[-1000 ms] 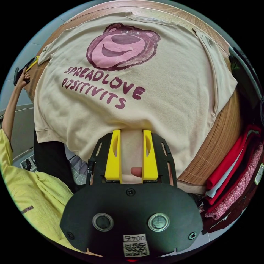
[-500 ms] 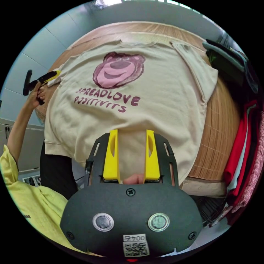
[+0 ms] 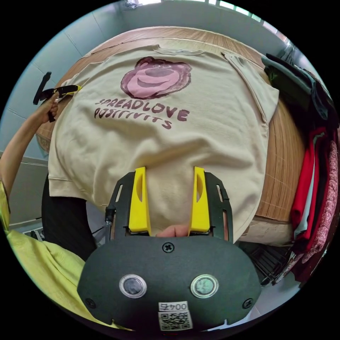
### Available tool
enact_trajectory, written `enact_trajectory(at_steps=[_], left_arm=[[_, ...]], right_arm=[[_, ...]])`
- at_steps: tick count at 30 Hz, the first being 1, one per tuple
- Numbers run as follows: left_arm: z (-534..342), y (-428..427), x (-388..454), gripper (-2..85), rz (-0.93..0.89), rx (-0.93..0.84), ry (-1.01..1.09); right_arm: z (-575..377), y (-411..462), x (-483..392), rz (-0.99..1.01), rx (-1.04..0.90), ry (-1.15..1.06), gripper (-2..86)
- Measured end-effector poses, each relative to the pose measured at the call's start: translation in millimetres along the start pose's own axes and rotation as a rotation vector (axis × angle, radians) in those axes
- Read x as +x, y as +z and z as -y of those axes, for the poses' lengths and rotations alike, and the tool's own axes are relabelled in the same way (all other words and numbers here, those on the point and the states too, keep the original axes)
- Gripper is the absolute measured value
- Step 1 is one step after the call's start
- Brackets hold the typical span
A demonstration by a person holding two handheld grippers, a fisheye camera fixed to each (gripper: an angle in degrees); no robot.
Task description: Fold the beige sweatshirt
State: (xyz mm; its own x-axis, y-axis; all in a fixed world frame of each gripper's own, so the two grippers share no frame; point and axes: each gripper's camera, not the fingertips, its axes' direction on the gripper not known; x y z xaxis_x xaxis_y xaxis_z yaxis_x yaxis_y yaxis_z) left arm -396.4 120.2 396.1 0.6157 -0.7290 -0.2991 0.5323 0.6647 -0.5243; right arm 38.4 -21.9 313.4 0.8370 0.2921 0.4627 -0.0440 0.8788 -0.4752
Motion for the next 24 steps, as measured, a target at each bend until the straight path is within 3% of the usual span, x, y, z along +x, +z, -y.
enact_trajectory(at_steps=[4, 9, 16, 20, 24], left_arm=[[0, -6, -6, 9.1, 0.065, 0.002, 0.05], [-20, -34, -16, 11.6, -0.036, -0.007, -0.004], [-192, -128, -7, 15.4, -0.437, 0.12, -0.046], [-292, -139, 20, 16.6, -0.496, 0.062, -0.111], [-325, -144, 48, 16.9, -0.459, 0.09, -0.13]], right_arm=[[0, 2, -18, 0.016, 0.001, -0.009, 18.4], [-2, -9, -3, 0.096, 0.016, -0.019, 18.1], [-84, -68, 73, 0.163, 0.14, 0.175, 17.4], [-135, -67, 79, 0.139, 0.139, 0.228, 16.4], [-162, -56, 70, 0.154, 0.15, 0.242, 14.4]])
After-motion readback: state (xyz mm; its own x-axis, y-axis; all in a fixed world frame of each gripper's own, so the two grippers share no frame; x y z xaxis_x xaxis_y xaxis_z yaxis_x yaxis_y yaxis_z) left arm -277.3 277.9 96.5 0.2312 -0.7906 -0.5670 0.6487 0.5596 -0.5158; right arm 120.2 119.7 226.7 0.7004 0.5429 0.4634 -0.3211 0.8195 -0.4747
